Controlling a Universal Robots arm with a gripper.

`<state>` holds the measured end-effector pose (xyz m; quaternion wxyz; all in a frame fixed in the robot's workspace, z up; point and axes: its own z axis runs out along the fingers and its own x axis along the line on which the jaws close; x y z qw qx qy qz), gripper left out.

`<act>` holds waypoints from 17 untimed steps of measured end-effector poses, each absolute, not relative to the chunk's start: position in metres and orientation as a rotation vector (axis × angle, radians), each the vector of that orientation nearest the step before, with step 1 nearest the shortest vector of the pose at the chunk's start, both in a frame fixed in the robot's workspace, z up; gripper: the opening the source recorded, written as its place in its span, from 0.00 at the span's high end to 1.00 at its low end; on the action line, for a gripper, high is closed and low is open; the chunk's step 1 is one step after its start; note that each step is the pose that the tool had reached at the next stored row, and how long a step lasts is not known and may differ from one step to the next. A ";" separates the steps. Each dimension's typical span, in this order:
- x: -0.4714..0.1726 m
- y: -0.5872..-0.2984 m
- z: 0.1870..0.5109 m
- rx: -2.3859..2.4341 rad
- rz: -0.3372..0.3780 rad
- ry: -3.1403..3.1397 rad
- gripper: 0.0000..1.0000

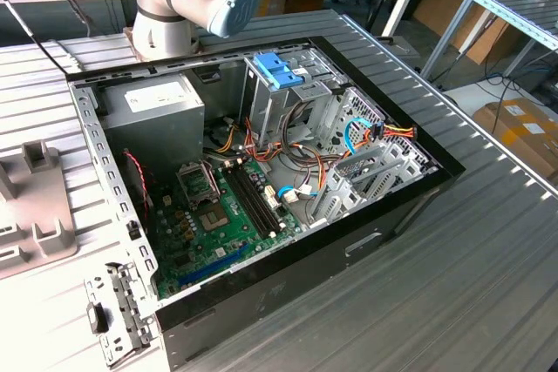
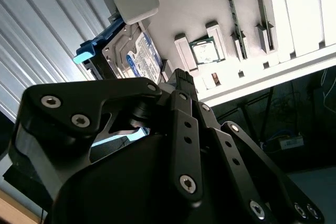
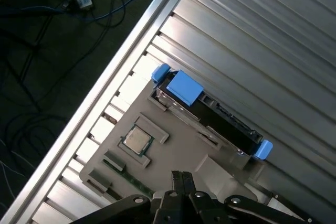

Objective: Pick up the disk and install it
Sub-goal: 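Pick up the disk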

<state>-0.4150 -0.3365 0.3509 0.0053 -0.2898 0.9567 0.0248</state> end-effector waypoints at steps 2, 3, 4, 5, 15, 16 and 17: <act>-0.415 -0.337 0.351 -0.924 0.078 2.991 0.89; -0.415 -0.337 0.351 -0.937 0.078 2.987 0.89; -0.415 -0.337 0.351 -0.952 0.078 2.983 0.89; -0.415 -0.337 0.351 -0.966 0.078 2.978 0.89; -0.415 -0.337 0.351 -1.077 0.078 2.942 0.89; -0.415 -0.337 0.351 -1.085 0.078 2.939 0.89; -0.415 -0.337 0.351 -1.096 0.079 2.935 0.89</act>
